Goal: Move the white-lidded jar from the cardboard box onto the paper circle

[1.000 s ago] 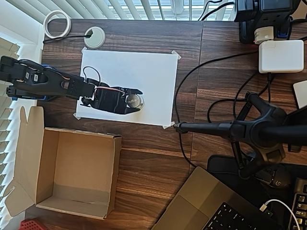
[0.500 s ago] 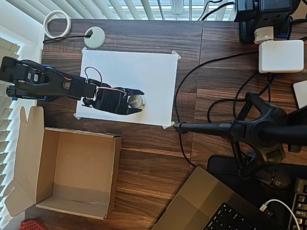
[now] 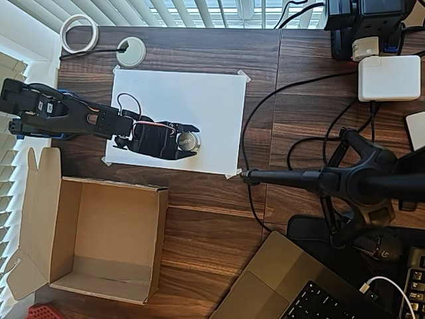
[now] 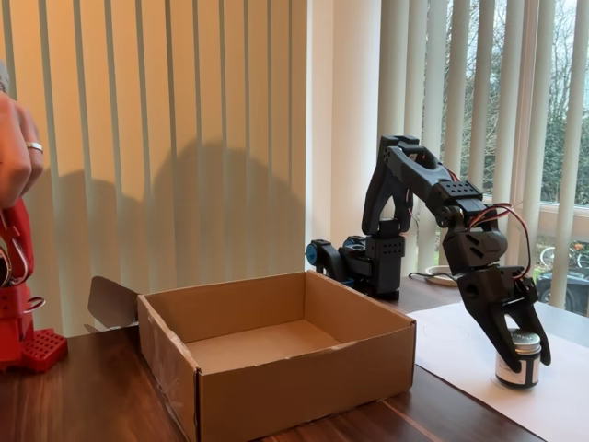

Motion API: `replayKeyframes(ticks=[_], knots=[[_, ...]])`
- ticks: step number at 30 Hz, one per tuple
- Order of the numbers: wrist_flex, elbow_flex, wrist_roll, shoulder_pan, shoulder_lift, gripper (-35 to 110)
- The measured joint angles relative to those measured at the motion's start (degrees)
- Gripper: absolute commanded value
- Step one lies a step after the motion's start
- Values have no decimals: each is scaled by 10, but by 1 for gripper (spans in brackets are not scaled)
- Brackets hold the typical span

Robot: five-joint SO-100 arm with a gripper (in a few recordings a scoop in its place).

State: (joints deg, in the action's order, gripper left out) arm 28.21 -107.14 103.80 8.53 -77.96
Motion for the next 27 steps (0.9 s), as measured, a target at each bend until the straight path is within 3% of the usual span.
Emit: replayKeyframes(ticks=[20,27], knots=[[0,-11,10,0,0,13],[0,-11,21,2,0,31]])
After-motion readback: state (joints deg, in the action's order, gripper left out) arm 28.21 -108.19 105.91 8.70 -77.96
